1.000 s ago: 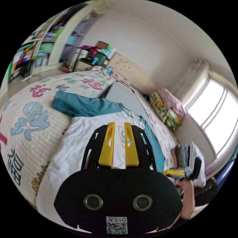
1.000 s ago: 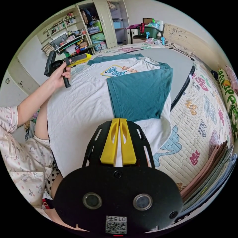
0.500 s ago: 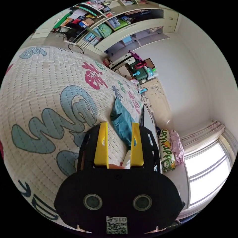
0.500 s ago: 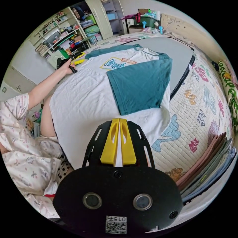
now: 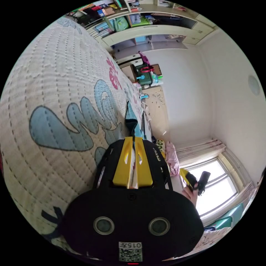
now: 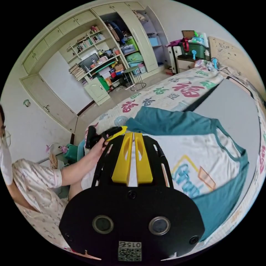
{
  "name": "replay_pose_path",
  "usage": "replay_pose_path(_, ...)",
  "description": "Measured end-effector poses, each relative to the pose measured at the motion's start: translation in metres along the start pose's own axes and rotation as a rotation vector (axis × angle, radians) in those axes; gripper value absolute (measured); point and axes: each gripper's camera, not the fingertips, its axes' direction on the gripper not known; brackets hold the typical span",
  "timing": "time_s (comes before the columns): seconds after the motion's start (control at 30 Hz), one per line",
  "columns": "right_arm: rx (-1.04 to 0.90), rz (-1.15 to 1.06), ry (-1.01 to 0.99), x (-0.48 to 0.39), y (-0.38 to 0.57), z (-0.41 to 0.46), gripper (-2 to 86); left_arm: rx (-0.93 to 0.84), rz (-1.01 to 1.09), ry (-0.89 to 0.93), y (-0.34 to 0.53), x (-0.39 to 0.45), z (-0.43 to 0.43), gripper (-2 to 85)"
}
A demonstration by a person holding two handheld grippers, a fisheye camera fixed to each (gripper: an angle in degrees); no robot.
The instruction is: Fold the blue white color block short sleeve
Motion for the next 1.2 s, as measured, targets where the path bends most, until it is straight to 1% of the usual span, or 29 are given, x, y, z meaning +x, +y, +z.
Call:
replay_pose_path(0.07,-0.065,0.015,0.043,0.007,-0.063,0.072,4.3,-0.037,-0.015,0.025,0.013,-0.021,0.008,-0.5)
replay_pose_path(0.1,-0.086,0.024,0.066,0.009,-0.077,0.09,4.9,-0.035,-0.027,0.033,0.015,-0.027,0.009,-0.5)
replay_pose_path(0.17,-0.181,0.079,0.102,0.022,-0.125,0.16,6.7,-0.024,-0.07,0.053,0.024,-0.045,0.016,-0.5)
replay_pose_path(0.2,-0.204,0.092,0.11,0.025,-0.135,0.176,7.1,-0.026,-0.075,0.053,0.025,-0.048,0.019,-0.5)
replay_pose_path(0.27,-0.249,0.128,0.182,0.034,-0.166,0.227,7.9,-0.029,-0.091,0.07,0.03,-0.061,0.028,-0.5)
replay_pose_path(0.37,-0.276,0.165,0.277,0.043,-0.192,0.273,8.4,-0.036,-0.119,0.094,0.031,-0.073,0.041,-0.5)
replay_pose_path(0.47,-0.342,0.133,0.381,0.048,-0.208,0.308,8.6,-0.038,-0.146,0.123,0.028,-0.081,0.057,-0.5)
replay_pose_path(0.6,-0.385,0.105,0.42,0.054,-0.219,0.329,7.8,-0.046,-0.143,0.12,0.02,-0.077,0.079,-0.5)
replay_pose_path(0.63,-0.392,0.11,0.417,0.056,-0.223,0.332,6.5,-0.045,-0.139,0.114,0.016,-0.074,0.087,-0.5)
replay_pose_path(0.7,-0.388,0.113,0.47,0.061,-0.226,0.332,3.5,-0.048,-0.123,0.103,0.008,-0.067,0.1,-0.5)
replay_pose_path(0.8,-0.332,0.136,0.428,0.072,-0.225,0.311,1.1,-0.07,-0.081,0.092,-0.013,-0.046,0.127,-0.4)
replay_pose_path(0.9,-0.228,0.168,0.406,0.089,-0.218,0.257,0.5,-0.09,0.032,0.075,-0.041,-0.002,0.157,-0.4)
replay_pose_path(0.97,-0.144,0.212,0.423,0.111,-0.205,0.196,0.3,-0.17,0.211,0.065,-0.067,0.059,0.196,-0.4)
replay_pose_path(1.0,-0.118,0.229,0.424,0.116,-0.2,0.179,0.3,-0.189,0.265,0.06,-0.072,0.077,0.205,-0.4)
replay_pose_path(1.07,-0.021,0.3,0.37,0.138,-0.167,0.111,0.2,-0.265,0.492,0.013,-0.08,0.153,0.247,-0.4)
replay_pose_path(1.1,-0.001,0.32,0.354,0.143,-0.156,0.095,0.2,-0.292,0.549,0.007,-0.079,0.171,0.259,-0.4)
replay_pose_path(1.17,0.063,0.377,0.321,0.16,-0.105,0.044,0.3,-0.493,0.74,0.029,-0.072,0.231,0.321,-0.4)
replay_pose_path(1.2,0.07,0.39,0.322,0.163,-0.091,0.035,0.3,-0.547,0.766,0.05,-0.07,0.242,0.336,-0.4)
